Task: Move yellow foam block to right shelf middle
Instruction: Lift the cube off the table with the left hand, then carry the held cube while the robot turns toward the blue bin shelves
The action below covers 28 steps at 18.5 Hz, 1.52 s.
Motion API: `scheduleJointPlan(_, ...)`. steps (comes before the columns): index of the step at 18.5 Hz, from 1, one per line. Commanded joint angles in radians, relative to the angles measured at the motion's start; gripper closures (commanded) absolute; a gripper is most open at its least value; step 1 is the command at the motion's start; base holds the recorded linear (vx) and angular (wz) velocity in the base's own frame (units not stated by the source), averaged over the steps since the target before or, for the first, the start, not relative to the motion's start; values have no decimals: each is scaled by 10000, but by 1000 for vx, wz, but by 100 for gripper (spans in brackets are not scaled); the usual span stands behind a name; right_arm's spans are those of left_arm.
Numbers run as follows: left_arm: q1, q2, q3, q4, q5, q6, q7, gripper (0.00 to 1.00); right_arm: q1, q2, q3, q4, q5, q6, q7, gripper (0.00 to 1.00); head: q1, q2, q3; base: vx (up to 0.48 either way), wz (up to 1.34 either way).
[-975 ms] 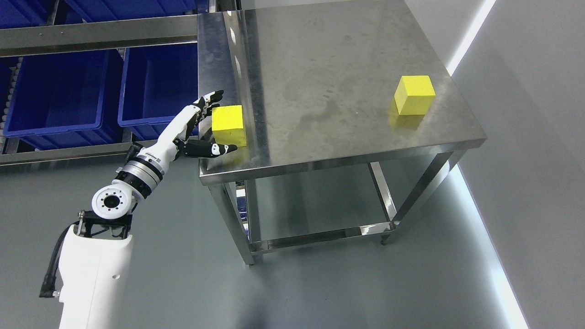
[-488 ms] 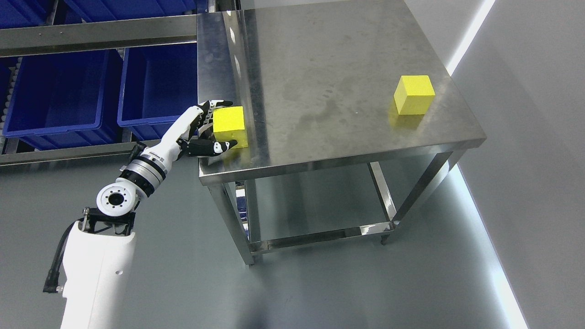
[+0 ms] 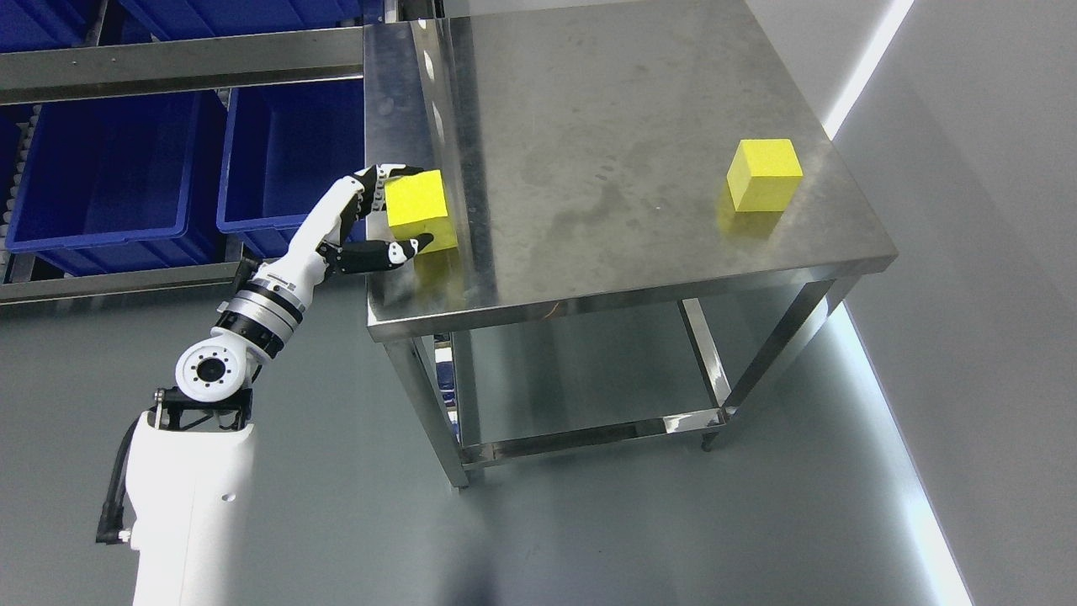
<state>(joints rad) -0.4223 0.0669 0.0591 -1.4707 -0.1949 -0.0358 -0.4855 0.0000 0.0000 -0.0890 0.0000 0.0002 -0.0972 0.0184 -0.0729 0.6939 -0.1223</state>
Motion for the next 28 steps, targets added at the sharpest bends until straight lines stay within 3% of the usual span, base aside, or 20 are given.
scheduleJointPlan(1, -256, -495, 1402, -785, 674, -194, 85, 65, -15, -175, 0, -175, -2, 5, 0, 0, 0, 0, 0, 9, 35)
scheduleJointPlan(16, -164, -495, 1863, -970, 721, -209, 69, 64, -30, -175, 0, -175, -2, 5, 0, 0, 0, 0, 0, -38, 31)
scheduleJointPlan(28, -149, -495, 1863, -970, 706, -133, 84, 64, -30, -175, 0, -175, -2, 5, 0, 0, 0, -2, 0, 40, 1092)
